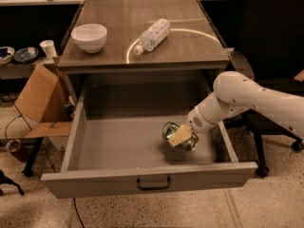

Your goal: Place green can into top drawer

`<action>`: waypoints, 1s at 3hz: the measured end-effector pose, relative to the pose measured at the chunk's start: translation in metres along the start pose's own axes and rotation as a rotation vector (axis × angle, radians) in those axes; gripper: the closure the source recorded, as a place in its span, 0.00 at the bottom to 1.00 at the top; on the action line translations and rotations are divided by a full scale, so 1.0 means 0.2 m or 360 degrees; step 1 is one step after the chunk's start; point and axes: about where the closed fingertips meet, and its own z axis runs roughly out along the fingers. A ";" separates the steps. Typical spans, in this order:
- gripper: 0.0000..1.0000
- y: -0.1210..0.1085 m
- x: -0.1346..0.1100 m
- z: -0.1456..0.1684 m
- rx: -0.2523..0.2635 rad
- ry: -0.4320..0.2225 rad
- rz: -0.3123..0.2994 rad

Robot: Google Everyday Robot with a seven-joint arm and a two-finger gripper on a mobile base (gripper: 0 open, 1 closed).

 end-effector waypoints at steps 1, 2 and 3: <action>0.58 -0.02 0.02 0.05 0.0024 0.0002 0.0027; 0.34 -0.03 0.02 0.07 0.0041 -0.0011 0.0035; 0.11 -0.05 -0.01 0.07 0.0057 -0.0044 0.0042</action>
Offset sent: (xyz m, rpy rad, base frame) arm 0.0075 -0.0019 -0.0156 -0.0136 -0.0263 -0.0503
